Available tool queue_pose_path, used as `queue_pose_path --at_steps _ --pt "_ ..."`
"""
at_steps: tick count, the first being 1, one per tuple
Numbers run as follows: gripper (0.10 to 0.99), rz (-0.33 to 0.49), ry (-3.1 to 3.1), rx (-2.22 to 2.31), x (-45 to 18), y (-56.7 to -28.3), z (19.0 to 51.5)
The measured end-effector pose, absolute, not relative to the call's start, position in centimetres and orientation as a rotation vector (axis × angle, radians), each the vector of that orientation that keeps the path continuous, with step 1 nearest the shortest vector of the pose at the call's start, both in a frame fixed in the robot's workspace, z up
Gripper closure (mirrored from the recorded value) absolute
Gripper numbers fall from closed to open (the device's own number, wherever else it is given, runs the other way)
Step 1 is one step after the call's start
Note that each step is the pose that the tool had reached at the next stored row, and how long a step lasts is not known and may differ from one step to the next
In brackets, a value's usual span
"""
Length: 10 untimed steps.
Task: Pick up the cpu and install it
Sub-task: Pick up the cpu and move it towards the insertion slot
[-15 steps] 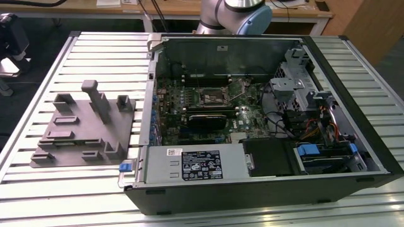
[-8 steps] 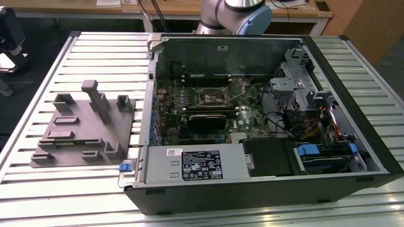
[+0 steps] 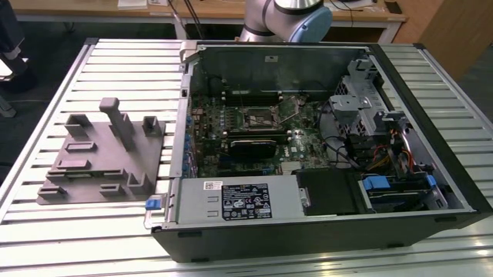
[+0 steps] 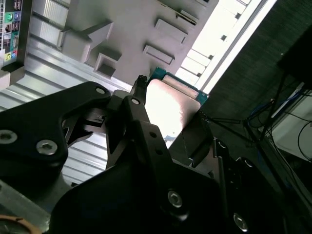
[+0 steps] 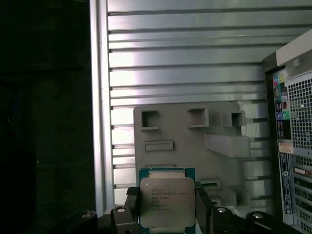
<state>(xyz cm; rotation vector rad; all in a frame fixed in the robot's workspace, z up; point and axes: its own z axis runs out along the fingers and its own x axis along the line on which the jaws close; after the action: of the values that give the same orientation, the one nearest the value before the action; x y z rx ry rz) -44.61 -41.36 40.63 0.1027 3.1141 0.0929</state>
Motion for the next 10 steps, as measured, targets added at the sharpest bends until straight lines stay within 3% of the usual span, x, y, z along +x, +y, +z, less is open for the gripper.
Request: queue_pose_path --at_steps 10 --pt "0.545 0.093 3.114 0.103 -44.6 -41.4 42.3"
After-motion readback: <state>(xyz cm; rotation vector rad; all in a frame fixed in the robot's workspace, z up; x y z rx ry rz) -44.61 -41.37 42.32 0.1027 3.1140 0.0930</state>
